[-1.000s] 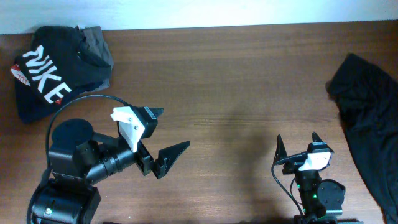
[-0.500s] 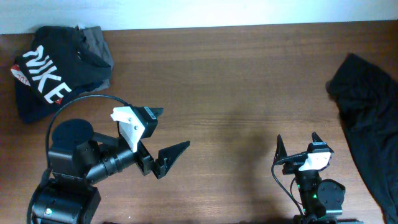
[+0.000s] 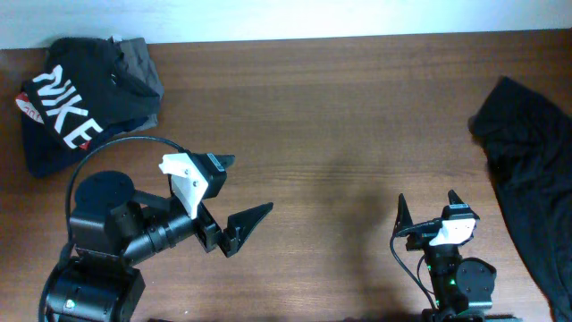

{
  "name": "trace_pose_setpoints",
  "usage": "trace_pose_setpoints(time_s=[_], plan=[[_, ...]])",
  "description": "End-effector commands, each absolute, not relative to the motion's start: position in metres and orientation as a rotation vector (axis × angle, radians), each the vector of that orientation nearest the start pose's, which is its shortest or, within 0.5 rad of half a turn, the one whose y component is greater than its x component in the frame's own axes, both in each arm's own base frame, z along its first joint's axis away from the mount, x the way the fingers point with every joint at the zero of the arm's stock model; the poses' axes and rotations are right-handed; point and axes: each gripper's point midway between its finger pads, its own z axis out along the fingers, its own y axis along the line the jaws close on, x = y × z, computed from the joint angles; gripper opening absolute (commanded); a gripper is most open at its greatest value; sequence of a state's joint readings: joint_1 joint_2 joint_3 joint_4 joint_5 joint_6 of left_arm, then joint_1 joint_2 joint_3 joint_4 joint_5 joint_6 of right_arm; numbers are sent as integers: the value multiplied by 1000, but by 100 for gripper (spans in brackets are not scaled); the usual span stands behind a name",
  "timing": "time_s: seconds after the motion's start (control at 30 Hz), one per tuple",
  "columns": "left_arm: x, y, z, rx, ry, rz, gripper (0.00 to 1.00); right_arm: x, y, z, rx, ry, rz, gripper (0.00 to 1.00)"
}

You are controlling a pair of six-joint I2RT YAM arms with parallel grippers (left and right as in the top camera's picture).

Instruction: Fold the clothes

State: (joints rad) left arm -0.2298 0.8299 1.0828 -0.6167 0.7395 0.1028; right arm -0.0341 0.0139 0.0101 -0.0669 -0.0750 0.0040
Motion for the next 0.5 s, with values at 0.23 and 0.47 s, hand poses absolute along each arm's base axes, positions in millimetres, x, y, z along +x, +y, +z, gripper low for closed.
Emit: trace_pose_setpoints(time_s=[0.23, 0.47], plan=[[240, -135, 311, 606, 1977, -558, 99, 246, 0, 157, 1, 1643, 29, 99], [245, -112, 272, 520, 1902, -428, 99, 246, 0, 157, 1, 1643, 29, 99]])
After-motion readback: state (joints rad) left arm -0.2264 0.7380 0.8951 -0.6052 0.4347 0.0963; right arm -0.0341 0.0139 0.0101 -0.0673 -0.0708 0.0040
